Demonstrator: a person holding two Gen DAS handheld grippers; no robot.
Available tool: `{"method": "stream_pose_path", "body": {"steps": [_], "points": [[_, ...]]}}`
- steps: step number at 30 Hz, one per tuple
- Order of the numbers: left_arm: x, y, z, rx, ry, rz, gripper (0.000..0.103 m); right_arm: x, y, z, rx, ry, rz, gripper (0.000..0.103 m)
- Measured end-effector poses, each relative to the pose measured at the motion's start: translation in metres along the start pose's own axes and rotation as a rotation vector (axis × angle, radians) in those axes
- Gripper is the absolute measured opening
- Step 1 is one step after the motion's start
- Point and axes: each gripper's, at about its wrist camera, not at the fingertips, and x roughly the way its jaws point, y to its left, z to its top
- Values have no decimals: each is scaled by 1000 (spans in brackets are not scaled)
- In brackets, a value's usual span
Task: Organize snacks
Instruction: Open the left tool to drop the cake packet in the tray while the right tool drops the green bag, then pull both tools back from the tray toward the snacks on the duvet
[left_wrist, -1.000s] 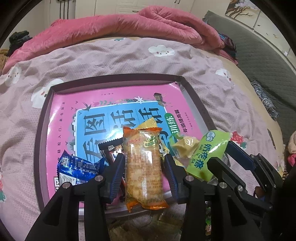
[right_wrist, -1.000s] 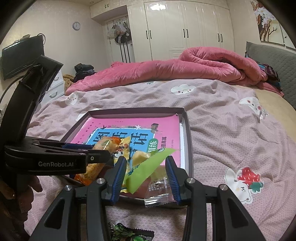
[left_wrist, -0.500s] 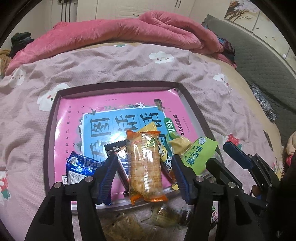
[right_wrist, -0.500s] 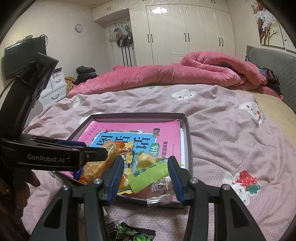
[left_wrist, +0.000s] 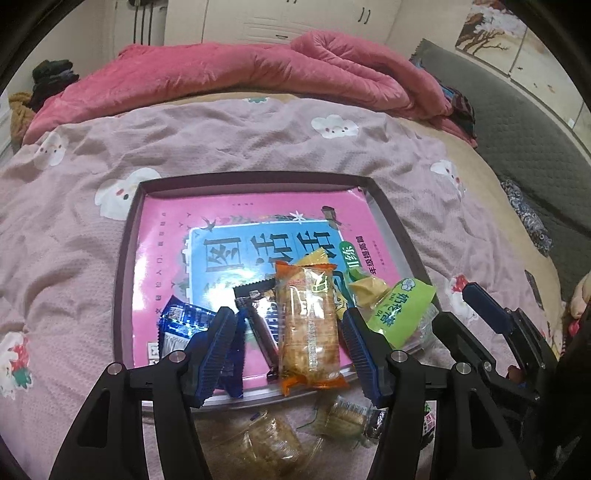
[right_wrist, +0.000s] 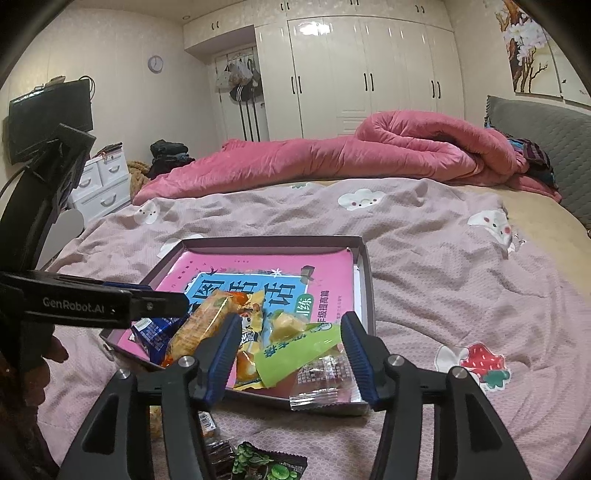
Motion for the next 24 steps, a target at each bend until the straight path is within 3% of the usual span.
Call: {"method": "stream_pose_path", "body": {"steps": [5,8,24], "points": [[-8,6,0,-15,-11,5,63,-5,1,1,-1,-8,3,56],[-13,10,-2,-21,-19,4,76,-7,2,1,2,-11,7,56],[-33,17,-11,-32,-39,-5,76,-26,7,-4,-8,-12,15,59]]}}
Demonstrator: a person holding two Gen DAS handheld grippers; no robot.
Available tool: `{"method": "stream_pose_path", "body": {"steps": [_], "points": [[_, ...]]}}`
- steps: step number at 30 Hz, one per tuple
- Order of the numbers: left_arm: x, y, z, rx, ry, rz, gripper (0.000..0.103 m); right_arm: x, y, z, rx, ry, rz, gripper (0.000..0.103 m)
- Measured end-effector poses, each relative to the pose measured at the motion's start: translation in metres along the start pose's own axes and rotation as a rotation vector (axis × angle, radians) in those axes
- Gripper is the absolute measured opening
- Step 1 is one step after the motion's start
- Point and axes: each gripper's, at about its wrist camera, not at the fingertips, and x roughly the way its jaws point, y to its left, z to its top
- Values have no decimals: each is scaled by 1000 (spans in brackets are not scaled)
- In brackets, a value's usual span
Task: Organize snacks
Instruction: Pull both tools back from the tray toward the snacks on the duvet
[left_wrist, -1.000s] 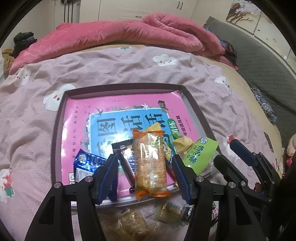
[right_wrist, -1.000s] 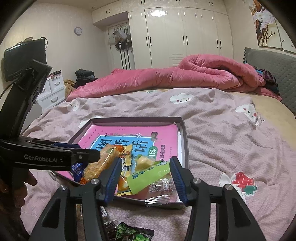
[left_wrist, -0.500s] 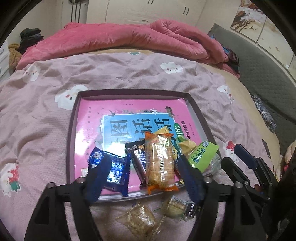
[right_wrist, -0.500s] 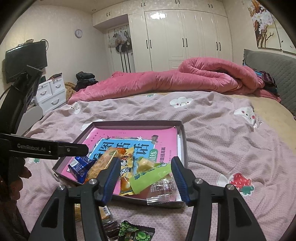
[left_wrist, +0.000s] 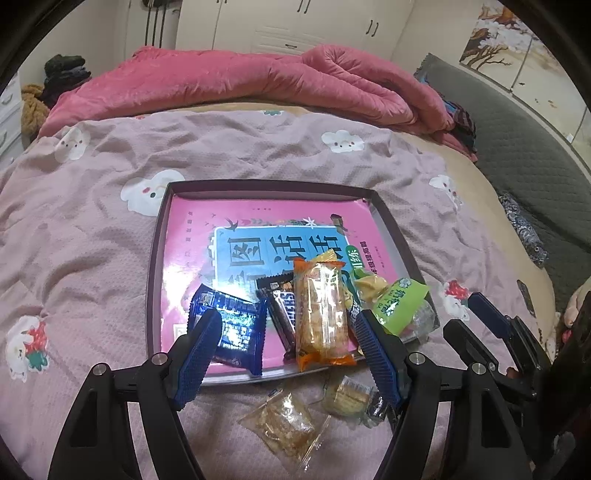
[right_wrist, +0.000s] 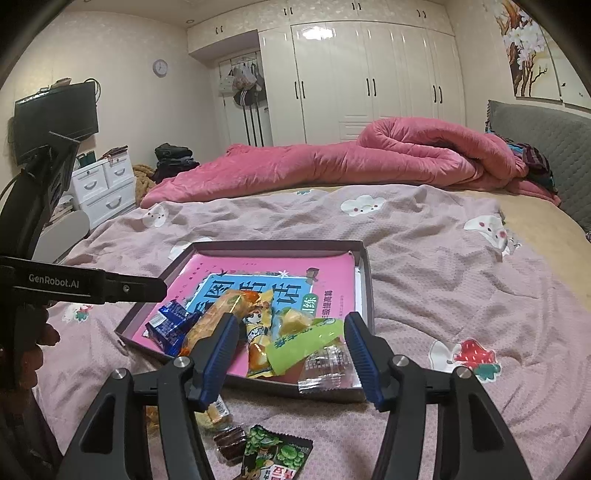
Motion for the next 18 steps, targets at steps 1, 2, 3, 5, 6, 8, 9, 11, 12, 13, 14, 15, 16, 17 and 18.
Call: {"method": "stream_pose_path", "body": {"steps": [1,2,3,5,6,8,9,11,12,13,14,15,16,17,18], "points": [[-1,0,-1,1,-1,2,76,-1,1,0,-3,0,1,59],[-2,1,-1,1,-1,4,76,-1,1,-1,-4,1,3,59],[-2,1,-2,0,0,5,76,-2,2,-1,-7,4,4,59],[-4,2,-3,-2,-1,3,76,-4,3,-2,-10,4,3,59],[-5,2,-4,-2,-2,5,76,-5,3,-2,-9,5,4,59],[-6,2,-6,1,-2,3,76,-5,3,-3,-6,8,3,59],[-7,2,-7,3,-1,3,76,-6,3,-3,-4,9,2,59],[-8,1,-9,8,2,5,76,-7,3,-4,-2,12,3,59],[-8,1,-11,9,3,4,76,-7,4,-4,-2,14,3,59],[-8,1,-11,10,4,3,76,-7,4,-5,-3,16,3,59],[-8,0,-12,12,7,3,76,-8,5,-5,-3,18,4,59],[-8,0,-13,13,9,3,76,-8,6,-6,-4,21,3,59],[-8,0,-15,16,12,3,76,-8,6,-6,-4,24,6,59],[-8,-1,-16,18,14,3,76,-9,6,-7,-3,26,7,59],[-8,-1,-17,21,16,3,76,-9,7,-8,-3,30,6,59]]}}
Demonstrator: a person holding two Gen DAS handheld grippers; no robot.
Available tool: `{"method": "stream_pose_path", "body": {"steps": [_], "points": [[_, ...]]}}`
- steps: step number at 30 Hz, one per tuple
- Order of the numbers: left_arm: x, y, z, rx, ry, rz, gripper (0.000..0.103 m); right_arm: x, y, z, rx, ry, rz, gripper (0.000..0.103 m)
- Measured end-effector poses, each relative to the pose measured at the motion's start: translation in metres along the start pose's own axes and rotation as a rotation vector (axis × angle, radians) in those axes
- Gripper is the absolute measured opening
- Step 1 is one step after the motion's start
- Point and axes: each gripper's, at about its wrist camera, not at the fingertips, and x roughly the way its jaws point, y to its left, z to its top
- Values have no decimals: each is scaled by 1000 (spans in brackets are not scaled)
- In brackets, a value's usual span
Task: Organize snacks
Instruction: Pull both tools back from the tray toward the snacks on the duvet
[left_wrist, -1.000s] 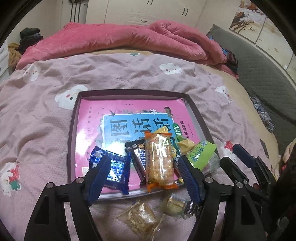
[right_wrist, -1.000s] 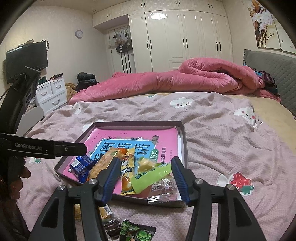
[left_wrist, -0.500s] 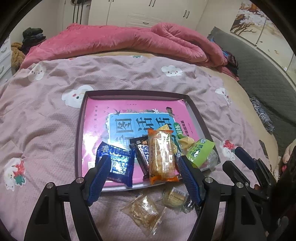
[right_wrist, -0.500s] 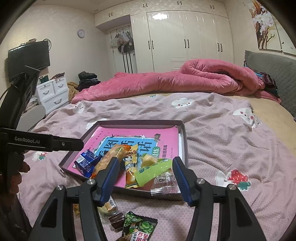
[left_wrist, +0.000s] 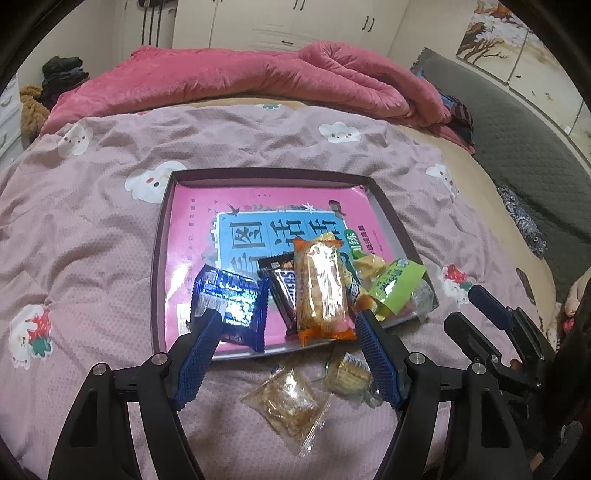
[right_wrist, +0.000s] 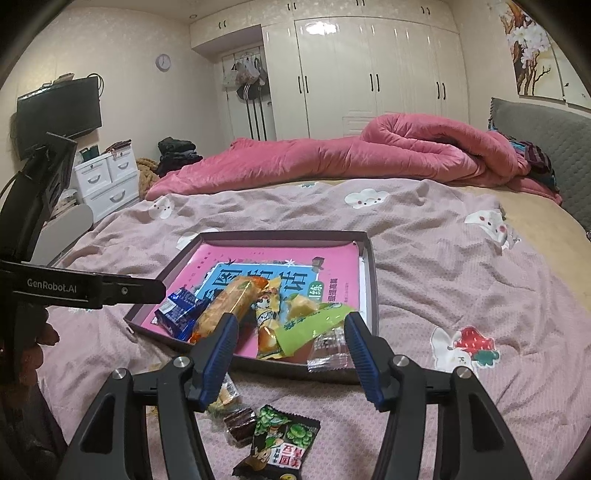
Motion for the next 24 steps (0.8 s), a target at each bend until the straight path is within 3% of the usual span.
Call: {"method": "stream_pose_path", "body": {"steps": [24], "points": [[-3,-12,-20,71,34,3,76,-7,15,-19,-26,84,-13,59]]}}
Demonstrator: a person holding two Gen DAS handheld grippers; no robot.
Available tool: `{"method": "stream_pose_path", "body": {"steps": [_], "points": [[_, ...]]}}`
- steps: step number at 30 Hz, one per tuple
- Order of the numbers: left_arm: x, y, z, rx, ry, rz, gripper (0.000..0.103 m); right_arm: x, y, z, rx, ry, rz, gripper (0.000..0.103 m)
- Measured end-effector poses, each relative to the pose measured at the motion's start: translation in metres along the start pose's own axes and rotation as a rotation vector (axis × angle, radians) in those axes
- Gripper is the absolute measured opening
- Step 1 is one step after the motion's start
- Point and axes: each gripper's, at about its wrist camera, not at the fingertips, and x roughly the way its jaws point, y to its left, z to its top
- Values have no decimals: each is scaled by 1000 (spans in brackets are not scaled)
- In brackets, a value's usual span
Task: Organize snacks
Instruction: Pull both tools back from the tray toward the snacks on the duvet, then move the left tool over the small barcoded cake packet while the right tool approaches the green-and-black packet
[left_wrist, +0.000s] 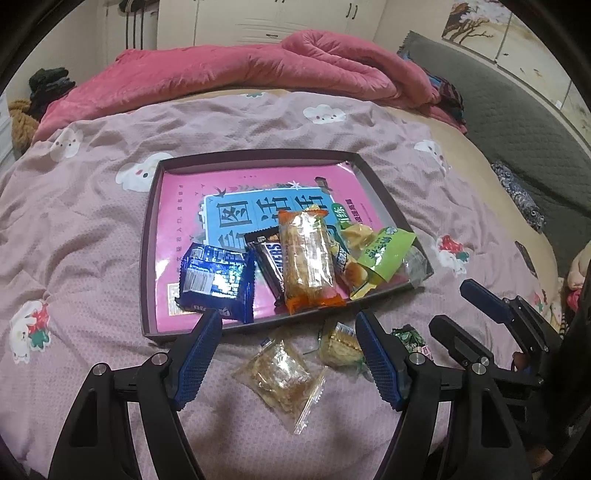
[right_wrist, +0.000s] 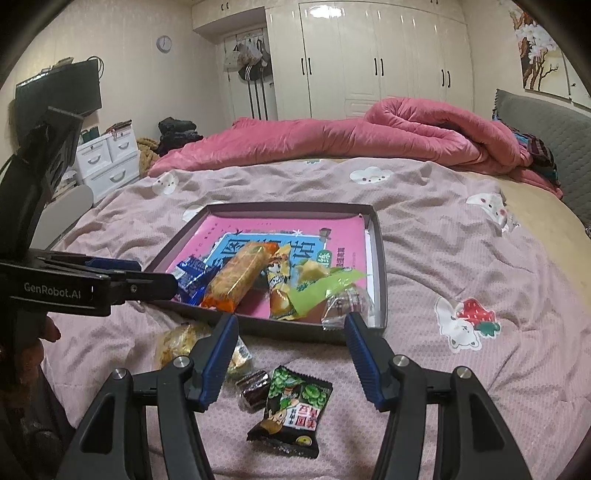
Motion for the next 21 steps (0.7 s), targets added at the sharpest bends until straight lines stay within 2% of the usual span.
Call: {"method": "stream_pose_path", "body": {"steps": [6,21], "points": [[2,-3,-5,14,18,-2,76,-1,3,-4,-10,21,1,59],[13,-5,-12,26,65,-10,76,13,3,-17,-11,138,3,59]]}}
